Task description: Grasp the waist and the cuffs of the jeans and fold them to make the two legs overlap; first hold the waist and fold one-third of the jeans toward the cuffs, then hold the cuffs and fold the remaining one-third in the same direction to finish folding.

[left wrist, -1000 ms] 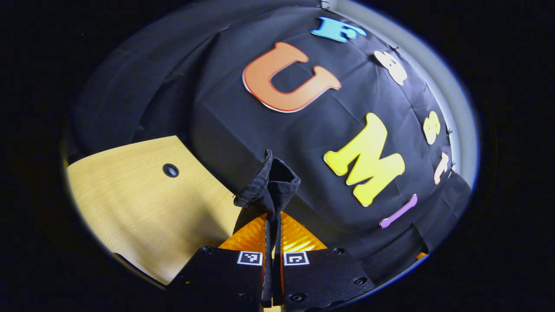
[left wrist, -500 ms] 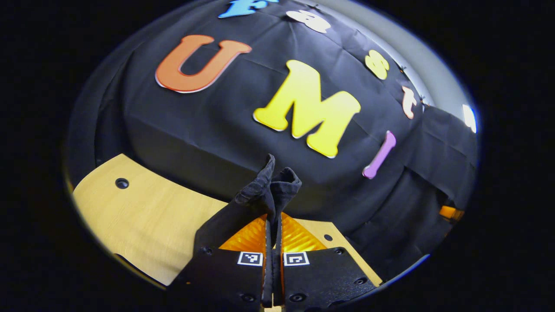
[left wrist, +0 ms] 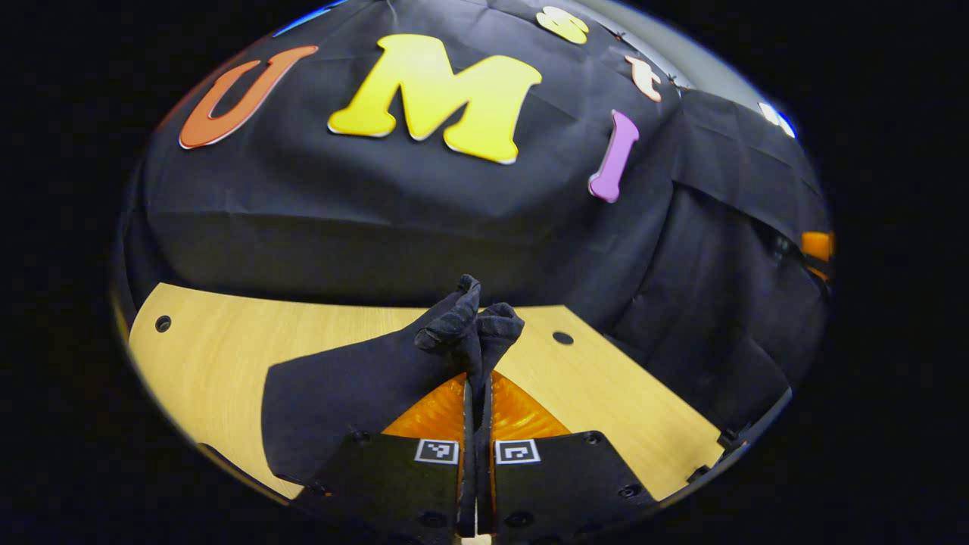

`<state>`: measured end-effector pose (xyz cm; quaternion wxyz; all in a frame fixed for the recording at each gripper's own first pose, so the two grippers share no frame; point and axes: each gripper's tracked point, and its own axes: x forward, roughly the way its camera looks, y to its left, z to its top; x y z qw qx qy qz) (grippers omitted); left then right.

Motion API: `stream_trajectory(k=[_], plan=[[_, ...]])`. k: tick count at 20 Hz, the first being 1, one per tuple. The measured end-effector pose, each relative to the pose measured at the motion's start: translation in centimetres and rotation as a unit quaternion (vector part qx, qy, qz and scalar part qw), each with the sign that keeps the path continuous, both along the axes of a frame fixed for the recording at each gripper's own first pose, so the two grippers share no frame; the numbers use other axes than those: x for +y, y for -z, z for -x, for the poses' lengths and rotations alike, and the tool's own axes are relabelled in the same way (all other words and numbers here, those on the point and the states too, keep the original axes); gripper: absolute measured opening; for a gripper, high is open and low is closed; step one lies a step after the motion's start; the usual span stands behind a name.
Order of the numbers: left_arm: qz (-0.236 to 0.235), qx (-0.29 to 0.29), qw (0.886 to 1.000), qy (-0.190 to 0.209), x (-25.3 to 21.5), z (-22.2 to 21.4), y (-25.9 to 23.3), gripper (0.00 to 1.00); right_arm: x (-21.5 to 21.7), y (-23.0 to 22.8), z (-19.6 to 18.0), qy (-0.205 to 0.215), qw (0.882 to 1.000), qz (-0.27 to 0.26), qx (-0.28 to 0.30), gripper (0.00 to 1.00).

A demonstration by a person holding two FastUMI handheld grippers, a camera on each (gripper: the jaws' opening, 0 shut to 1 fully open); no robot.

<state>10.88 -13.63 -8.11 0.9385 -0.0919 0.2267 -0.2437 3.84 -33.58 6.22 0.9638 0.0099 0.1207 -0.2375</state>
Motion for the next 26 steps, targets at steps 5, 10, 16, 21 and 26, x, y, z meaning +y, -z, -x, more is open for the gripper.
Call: stream_trajectory(k=[5,10,16,21,26], plan=[[-0.077,-0.005,0.996,0.035,-2.3,1.2,4.4,0.04,-0.7,1.0,0.9,0.014,1.0,-0.007,0.007,0.99],[-0.114,0.002,0.992,0.057,-3.3,1.8,7.4,0.04,0.1,2.5,0.5,0.007,1.0,-0.003,0.016,0.99],[-0.181,-0.077,0.975,0.105,-3.7,4.0,4.3,0.65,0.9,2.7,0.2,-0.003,1.0,-0.008,0.013,0.99],[-0.148,-0.113,0.976,0.118,-5.5,5.4,1.7,0.97,2.0,2.8,-0.7,-0.014,1.0,-0.02,0.001,0.99],[-0.102,-0.143,0.981,0.075,-3.1,5.4,-4.5,0.98,5.2,2.9,-2.9,-0.047,0.999,-0.021,-0.012,0.99]])
